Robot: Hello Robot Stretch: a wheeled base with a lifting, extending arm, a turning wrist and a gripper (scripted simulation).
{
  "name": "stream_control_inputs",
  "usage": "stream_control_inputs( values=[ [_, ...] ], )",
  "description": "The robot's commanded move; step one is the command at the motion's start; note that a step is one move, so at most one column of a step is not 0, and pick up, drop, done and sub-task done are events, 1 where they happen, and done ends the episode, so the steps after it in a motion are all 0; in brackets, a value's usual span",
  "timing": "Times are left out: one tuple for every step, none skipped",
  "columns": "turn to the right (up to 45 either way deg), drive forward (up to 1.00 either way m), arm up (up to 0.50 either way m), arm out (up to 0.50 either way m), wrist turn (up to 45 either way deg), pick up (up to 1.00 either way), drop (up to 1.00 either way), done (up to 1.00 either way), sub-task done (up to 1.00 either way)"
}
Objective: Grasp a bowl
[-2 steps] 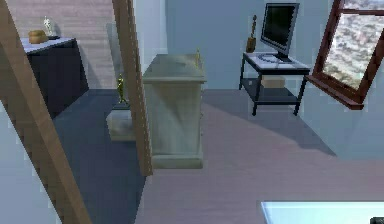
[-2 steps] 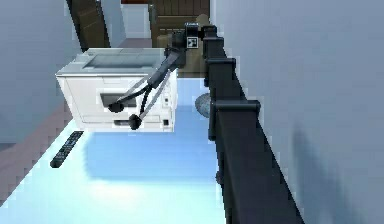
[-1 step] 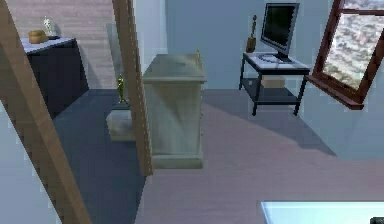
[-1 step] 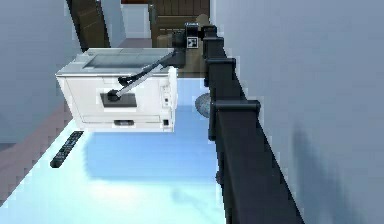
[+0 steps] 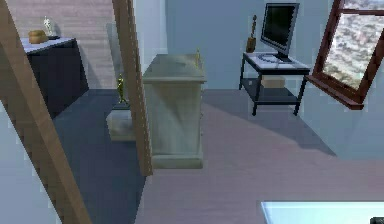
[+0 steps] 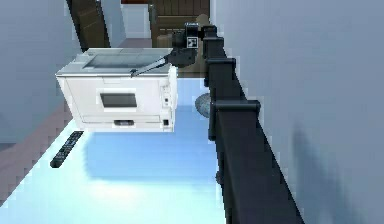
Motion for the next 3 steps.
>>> stream_control_inputs(
  values=[
    [0.0,0.00,0.00,0.00,45.0,0.00,0.00,0.00,0.00],
    [0.0,0.00,0.00,0.00,36.0,0.00,0.00,0.00,0.00],
    [0.0,0.00,-0.20,0.00,0.0,0.00,0.00,0.00,0.00]
  ],
)
